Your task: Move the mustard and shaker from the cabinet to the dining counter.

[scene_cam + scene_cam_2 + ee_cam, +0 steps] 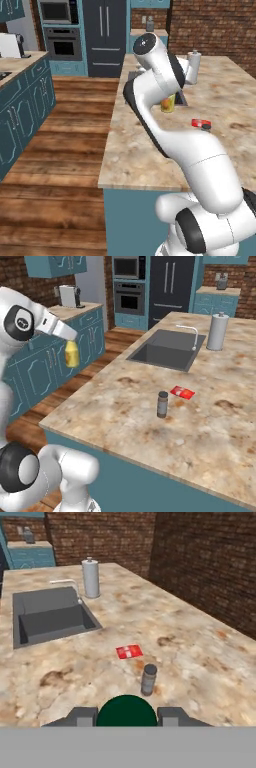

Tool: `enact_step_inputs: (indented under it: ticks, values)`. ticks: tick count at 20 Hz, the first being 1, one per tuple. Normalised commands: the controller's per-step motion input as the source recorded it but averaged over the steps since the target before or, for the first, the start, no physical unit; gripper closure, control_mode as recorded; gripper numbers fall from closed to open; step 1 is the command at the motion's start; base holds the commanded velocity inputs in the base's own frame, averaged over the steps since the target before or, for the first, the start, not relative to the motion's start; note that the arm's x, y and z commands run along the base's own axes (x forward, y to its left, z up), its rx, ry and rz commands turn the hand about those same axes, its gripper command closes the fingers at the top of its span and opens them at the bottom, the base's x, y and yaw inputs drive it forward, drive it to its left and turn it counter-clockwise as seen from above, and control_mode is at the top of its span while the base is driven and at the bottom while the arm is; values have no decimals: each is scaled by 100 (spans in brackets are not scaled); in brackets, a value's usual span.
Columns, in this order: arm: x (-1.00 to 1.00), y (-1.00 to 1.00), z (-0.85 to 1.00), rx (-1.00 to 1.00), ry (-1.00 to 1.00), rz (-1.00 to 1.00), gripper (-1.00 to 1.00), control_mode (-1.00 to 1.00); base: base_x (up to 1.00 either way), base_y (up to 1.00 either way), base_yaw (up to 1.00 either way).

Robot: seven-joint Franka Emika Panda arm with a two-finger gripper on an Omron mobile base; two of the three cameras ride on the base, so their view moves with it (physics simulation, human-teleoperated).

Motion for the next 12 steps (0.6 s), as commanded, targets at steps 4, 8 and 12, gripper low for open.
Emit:
enact_step_inputs:
  ticks: [4,8,12]
  values:
    - [36,-42,-79,0,-23,-9,100,-100,0,0,0]
    - [44,-42,-71,0,-22,-13,100,-100,0,0,0]
    - [60,-46,-49,0,-3,-15,100,-100,0,0,0]
